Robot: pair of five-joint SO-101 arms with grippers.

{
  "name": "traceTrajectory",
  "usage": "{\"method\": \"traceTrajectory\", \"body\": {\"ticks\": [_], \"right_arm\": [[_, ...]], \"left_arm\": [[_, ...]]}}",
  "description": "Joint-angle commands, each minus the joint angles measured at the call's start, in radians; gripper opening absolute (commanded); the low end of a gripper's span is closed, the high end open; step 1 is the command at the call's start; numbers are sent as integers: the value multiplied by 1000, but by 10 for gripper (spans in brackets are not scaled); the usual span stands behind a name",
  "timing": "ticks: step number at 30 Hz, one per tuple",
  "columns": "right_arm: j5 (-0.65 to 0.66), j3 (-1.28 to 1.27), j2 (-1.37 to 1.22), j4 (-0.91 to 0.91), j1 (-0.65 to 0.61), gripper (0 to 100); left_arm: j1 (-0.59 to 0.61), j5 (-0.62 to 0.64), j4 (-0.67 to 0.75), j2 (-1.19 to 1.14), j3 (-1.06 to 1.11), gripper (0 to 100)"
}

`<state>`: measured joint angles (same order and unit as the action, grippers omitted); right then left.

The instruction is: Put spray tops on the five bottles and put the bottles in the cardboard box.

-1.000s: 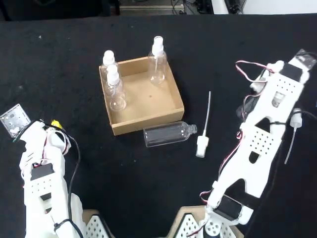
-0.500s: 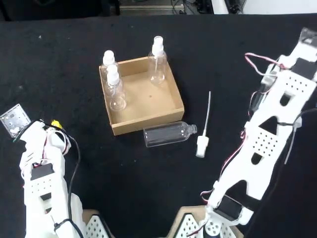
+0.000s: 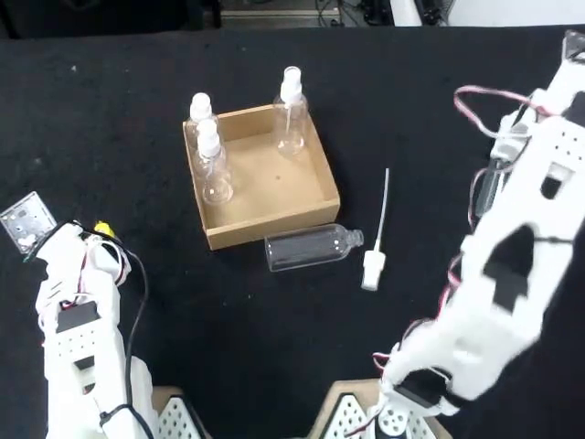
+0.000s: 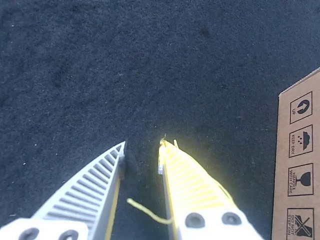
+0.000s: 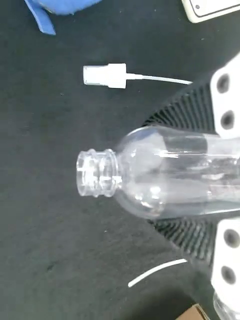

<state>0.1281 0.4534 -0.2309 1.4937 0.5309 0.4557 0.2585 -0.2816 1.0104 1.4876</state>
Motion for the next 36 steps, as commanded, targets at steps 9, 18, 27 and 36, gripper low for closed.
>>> {"method": "traceTrajectory", "body": {"ticks": [9, 18, 27, 36], "right_arm": [[64, -1253, 885, -987, -18, 11], [58, -1756, 898, -1811, 5, 11], [12, -1882, 631, -2232, 9, 12], [-61, -1882, 285, -2677, 5, 12]], "left_arm": [[12, -6, 25, 15, -8, 93], [12, -6, 25, 15, -8, 93], [12, -6, 25, 15, -8, 94], [12, -6, 23, 15, -7, 94]]}}
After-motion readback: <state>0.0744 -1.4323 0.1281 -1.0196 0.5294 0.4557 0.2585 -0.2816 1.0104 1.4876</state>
